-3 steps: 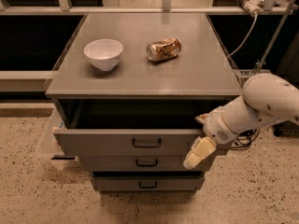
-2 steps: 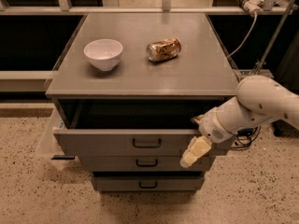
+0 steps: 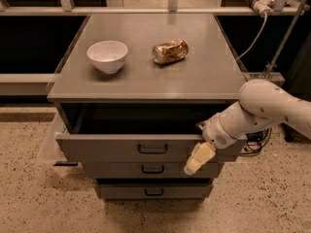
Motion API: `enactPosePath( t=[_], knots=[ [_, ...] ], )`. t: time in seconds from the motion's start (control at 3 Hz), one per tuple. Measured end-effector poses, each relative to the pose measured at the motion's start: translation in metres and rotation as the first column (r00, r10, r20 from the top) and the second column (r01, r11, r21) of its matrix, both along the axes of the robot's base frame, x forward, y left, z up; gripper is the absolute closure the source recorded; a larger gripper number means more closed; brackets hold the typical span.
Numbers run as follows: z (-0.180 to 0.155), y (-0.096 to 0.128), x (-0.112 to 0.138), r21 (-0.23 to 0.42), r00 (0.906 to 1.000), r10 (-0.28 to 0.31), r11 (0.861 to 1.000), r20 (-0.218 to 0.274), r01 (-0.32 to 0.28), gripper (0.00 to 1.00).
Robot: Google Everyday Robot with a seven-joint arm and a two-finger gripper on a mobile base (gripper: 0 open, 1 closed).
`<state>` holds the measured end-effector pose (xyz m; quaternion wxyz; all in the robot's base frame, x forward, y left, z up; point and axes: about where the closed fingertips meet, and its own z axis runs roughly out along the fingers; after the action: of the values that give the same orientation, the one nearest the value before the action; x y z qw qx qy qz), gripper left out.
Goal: Open top drawer
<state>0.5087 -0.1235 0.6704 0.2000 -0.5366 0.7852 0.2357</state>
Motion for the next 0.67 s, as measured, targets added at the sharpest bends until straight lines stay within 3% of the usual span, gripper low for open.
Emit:
enactPosePath(
  t=[0.33, 0.67],
  knots=[
    [-0.001, 0.003, -0.005, -0.007, 0.9996, 0.022, 1.0, -0.02, -0.022, 0.0],
    [0.001, 0.007, -0.026, -0.021, 0.996, 0.079, 0.997, -0.042, -0.08, 0.0]
  ],
)
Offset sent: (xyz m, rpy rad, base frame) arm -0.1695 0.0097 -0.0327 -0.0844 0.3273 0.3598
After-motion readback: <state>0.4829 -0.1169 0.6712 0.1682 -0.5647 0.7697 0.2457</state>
